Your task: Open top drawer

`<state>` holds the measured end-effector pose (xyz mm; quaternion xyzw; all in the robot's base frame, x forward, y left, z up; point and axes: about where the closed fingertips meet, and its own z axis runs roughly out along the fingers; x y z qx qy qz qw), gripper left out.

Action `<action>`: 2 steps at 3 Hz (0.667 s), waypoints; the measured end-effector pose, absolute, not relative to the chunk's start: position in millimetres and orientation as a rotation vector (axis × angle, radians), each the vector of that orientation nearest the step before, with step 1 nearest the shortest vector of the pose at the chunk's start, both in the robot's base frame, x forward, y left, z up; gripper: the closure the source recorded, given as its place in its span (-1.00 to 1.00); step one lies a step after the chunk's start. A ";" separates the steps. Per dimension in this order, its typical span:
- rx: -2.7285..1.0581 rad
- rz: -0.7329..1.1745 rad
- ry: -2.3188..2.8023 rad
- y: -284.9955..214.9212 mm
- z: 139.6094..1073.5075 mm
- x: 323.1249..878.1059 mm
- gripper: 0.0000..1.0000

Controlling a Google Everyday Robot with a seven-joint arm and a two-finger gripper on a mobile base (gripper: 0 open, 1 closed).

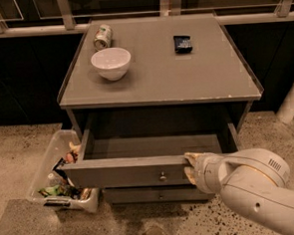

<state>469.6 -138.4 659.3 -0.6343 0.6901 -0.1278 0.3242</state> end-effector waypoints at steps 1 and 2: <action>-1.664 -0.342 1.791 -135.5 664.0 462.9 1.00; -1.624 -0.362 1.749 -124.4 681.0 424.2 1.00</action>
Offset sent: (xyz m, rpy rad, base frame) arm -0.3708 -0.0562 -0.0384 -0.0236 -0.1391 -0.0142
